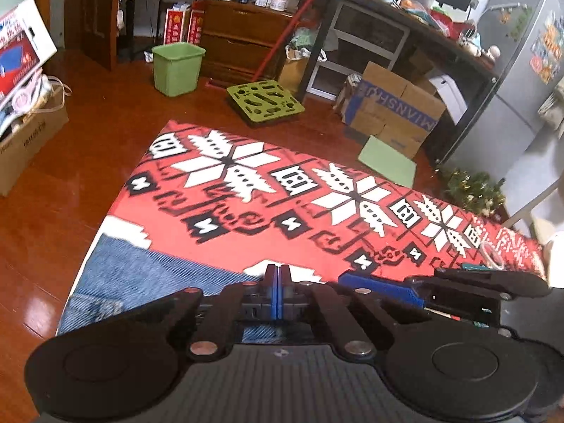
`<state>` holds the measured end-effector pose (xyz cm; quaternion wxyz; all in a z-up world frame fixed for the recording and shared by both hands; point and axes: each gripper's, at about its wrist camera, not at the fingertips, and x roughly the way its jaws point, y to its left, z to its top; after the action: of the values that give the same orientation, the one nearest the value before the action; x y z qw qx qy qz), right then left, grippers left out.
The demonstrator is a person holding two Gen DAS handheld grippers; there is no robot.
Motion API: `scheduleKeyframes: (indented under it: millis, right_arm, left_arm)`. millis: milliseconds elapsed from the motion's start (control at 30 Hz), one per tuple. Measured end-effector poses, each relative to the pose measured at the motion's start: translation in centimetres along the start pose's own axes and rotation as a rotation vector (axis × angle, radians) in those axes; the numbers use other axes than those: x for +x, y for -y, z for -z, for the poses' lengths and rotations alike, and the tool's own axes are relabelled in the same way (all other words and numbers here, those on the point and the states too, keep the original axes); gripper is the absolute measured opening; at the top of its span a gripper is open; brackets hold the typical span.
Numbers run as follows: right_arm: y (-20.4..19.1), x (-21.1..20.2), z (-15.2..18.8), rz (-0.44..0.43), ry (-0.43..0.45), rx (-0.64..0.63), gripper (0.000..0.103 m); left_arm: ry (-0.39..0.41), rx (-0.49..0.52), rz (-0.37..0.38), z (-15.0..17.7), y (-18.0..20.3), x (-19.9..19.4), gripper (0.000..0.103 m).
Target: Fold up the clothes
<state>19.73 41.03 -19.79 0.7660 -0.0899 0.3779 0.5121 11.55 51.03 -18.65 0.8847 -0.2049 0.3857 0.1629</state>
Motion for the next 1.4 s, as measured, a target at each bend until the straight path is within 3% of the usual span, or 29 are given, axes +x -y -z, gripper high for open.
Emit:
scheduleKeyframes:
  millis: [167, 333, 533, 767, 900, 1133, 1400]
  right_arm:
    - [-0.1, -2.3, 0.4, -0.006, 0.022, 0.037, 0.015]
    - [-0.8, -6.0, 0.5, -0.040, 0.056, 0.058, 0.017]
    - [-3.8, -7.8, 1.4, -0.073, 0.064, 0.037, 0.017]
    - [-7.2, -5.6, 4.6, -0.064, 0.020, 0.025, 0.016]
    - [-7.7, -4.9, 6.3, -0.034, 0.012, -0.017, 0.015]
    - [-8.5, -7.7, 6.7, -0.032, -0.014, -0.039, 0.018]
    - [-11.3, -10.5, 10.4, -0.075, -0.001, -0.052, 0.018]
  left_arm:
    - [0.005, -0.070, 0.059, -0.7, 0.0, -1.4, 0.005]
    - [0.058, -0.005, 0.049, -0.5, 1.0, -6.4, 0.014]
    - [0.071, 0.015, -0.007, 2.0, -1.3, -10.9, 0.015]
    - [0.014, -0.011, -0.072, 6.5, -4.4, -11.3, 0.015]
    - [0.012, 0.046, -0.079, 9.1, -4.4, -10.7, 0.017]
    - [0.050, 0.059, -0.061, 9.7, -3.3, -13.0, 0.019]
    - [0.064, 0.065, -0.126, 13.8, -3.5, -16.1, 0.022]
